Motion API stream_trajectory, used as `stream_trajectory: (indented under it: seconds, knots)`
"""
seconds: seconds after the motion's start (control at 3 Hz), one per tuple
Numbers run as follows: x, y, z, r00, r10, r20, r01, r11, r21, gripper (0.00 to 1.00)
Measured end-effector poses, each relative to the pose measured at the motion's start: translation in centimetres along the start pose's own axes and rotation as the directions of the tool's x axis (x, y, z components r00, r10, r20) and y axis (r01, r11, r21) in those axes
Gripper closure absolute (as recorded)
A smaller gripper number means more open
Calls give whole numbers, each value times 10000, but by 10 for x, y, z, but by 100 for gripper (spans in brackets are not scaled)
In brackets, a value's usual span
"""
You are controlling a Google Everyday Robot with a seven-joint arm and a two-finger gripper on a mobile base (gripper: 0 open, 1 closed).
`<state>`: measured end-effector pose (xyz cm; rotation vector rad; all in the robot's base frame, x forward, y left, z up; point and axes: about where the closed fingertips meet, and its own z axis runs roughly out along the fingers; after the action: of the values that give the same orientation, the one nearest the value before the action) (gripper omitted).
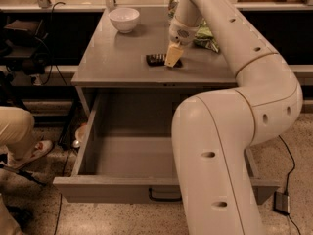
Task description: Place rxbar chocolate into top drawer
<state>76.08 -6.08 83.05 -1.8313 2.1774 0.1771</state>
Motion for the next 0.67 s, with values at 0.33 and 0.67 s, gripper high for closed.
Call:
stream_trajectory:
  seconds: [0.33, 0.67]
  knots:
    - [10, 5, -44, 9937, 207, 1098, -253, 9989, 403, 100]
    - [32, 22, -95, 9759, 627, 2092, -779, 9948, 653, 100]
